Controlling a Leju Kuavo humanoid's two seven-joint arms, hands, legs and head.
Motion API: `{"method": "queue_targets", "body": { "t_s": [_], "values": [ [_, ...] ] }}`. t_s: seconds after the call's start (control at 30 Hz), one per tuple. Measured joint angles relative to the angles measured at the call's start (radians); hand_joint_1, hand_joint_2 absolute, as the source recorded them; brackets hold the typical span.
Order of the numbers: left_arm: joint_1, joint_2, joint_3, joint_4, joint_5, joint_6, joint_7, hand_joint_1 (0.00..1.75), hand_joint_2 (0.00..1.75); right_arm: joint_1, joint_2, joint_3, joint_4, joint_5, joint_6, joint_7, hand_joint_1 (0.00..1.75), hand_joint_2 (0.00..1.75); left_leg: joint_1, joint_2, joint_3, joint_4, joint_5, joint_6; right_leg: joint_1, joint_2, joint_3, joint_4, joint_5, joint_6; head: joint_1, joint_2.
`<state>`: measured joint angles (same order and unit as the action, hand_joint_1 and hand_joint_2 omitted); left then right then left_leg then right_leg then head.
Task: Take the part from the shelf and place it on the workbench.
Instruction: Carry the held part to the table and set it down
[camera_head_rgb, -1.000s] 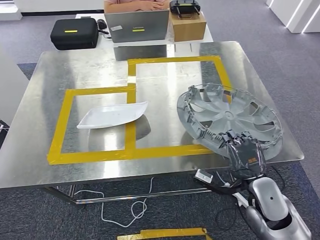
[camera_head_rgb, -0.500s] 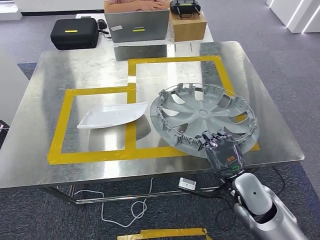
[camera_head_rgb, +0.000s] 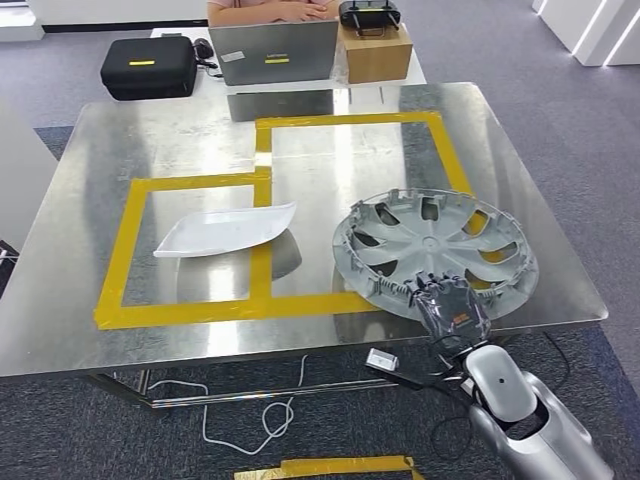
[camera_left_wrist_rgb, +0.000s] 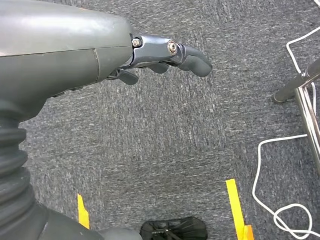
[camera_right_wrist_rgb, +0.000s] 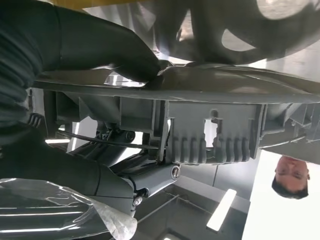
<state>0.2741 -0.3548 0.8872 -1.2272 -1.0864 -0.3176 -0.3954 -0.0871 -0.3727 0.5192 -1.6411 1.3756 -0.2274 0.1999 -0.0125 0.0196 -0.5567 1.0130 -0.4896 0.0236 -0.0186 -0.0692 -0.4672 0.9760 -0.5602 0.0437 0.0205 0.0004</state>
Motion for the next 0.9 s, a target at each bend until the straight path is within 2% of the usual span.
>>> {"method": "queue_targets", "body": {
  "t_s": [0.43,0.9],
  "values": [
    [0.001,0.0,0.02,-0.001,0.032,-0.001,0.021,0.0,1.75,-0.022,0.0,-0.017,0.065,0.031,0.019,0.019,1.75,1.75,0.0,0.0,0.0,0.0,0.0,0.0,0.0,0.0,0.0,0.0,0.0,0.0,0.0,0.0],
    [0.01,0.0,0.02,-0.024,0.058,0.007,0.063,0.0,1.75,-0.117,0.02,0.01,0.106,0.073,0.013,0.003,1.75,1.75,0.0,0.0,0.0,0.0,0.0,0.0,0.0,-0.001,0.0,0.0,0.0,0.0,0.0,0.0]
  ]
}}
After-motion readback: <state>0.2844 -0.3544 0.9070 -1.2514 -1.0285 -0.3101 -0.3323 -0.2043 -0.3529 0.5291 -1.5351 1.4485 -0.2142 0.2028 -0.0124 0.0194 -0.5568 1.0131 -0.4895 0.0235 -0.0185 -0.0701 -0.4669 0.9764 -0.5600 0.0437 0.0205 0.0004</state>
